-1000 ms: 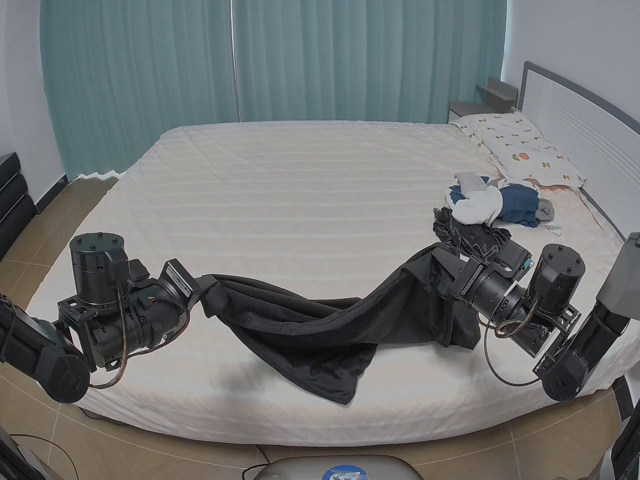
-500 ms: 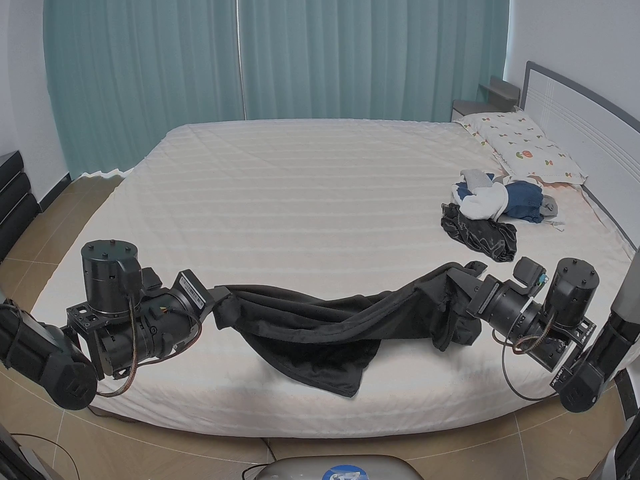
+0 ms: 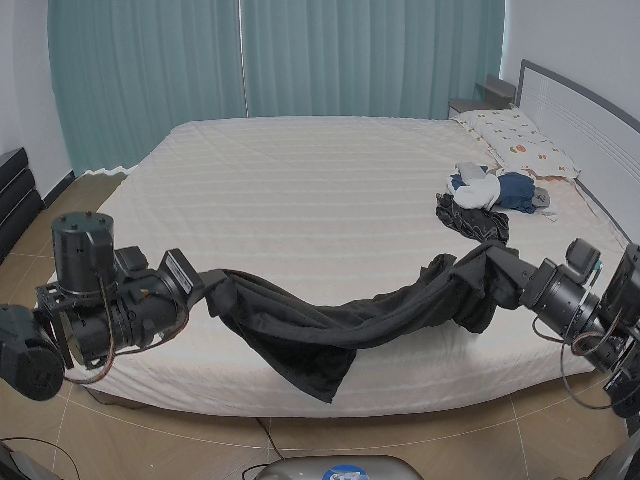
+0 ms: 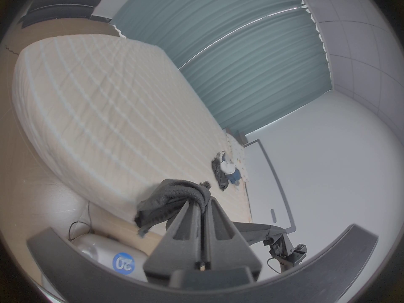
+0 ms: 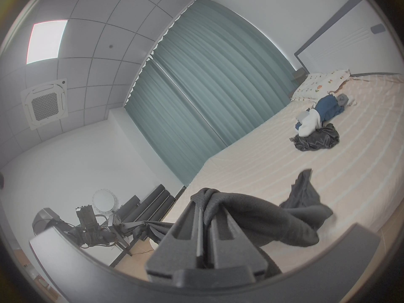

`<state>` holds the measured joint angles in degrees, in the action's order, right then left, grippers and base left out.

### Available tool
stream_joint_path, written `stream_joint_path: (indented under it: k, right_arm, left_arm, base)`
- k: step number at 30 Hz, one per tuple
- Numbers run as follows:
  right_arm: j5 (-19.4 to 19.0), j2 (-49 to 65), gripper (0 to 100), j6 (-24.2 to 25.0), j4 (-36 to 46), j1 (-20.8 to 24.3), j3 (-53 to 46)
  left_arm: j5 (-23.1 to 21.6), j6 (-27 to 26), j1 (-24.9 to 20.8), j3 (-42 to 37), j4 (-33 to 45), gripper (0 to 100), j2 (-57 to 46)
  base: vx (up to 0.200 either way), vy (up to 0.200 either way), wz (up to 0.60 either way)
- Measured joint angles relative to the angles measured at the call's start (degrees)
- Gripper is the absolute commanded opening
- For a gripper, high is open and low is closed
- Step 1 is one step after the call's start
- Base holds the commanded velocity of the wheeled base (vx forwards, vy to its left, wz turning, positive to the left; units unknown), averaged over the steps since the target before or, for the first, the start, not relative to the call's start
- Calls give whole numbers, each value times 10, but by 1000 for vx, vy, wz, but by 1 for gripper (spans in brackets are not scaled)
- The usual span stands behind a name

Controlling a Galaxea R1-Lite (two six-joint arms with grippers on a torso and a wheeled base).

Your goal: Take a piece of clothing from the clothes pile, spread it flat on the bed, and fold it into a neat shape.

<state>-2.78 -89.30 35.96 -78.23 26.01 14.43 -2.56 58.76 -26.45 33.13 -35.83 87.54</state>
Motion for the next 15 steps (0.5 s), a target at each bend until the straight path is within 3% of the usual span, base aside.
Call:
stream_joint_path:
  k: [4,15]
  right_arm:
    - [-2,68,0,4,126,-10,94]
    - [-12,108,0,56,318,-83,390]
  left_arm:
    - [9,0,3,72,54,0,-20]
    - [42,35,23,251,142,0,-6]
  base:
    - [0,0,0]
    - [0,0,0]
